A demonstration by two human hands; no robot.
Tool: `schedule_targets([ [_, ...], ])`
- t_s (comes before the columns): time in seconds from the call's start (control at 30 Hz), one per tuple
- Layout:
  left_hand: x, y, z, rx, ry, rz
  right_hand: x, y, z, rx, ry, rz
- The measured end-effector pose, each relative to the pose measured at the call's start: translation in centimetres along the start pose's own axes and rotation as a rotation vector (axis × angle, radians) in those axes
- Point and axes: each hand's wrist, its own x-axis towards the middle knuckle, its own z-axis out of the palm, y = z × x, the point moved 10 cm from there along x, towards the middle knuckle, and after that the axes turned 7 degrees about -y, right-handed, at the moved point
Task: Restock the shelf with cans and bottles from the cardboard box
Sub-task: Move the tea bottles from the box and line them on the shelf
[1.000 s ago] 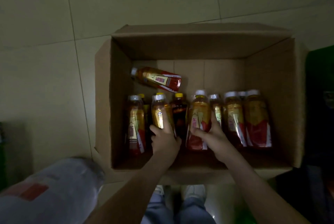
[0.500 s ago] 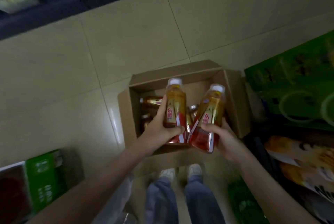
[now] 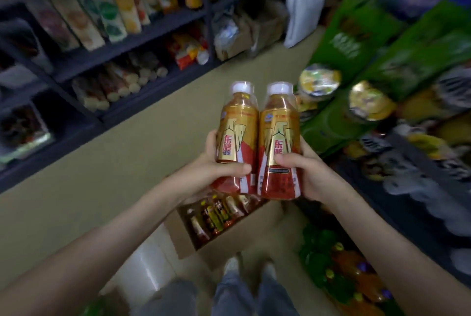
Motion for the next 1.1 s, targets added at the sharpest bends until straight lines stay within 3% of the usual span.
schedule_targets([
  [0.23, -1.9, 9.1, 17.5, 0.116, -0.213, 0.089, -17.4, -10.2, -4.6, -0.006, 0.223, -0.290],
  [0.43, -4.0, 12.2, 34.4, 0.219, -0.313, 0.323, -34.9, -14.1, -9.4, -0.070, 0.383, -0.506],
  [0.63, -7.1, 15.5, 49.0, 0.269, -0.393, 0.511, -50.4, -18.6, -12.2, -0.311, 0.549, -0.703],
  [0.73, -8.4, 17.7, 52.9, 0.276, -0.368, 0.588, -56.4, -21.4, -13.1, -0.427, 0.687, -0.783],
  [0.9, -9.6, 23.1, 56.0, 0.289, -0.341, 0.731, -63.3, -27.4, -14.2, -0.453, 0.752, -0.964],
  [1.1, -8.8, 28.1, 57.0, 0.317, -0.343, 0.849, -66.0, -35.8, -18.2, -0.537, 0.852, -1.052],
])
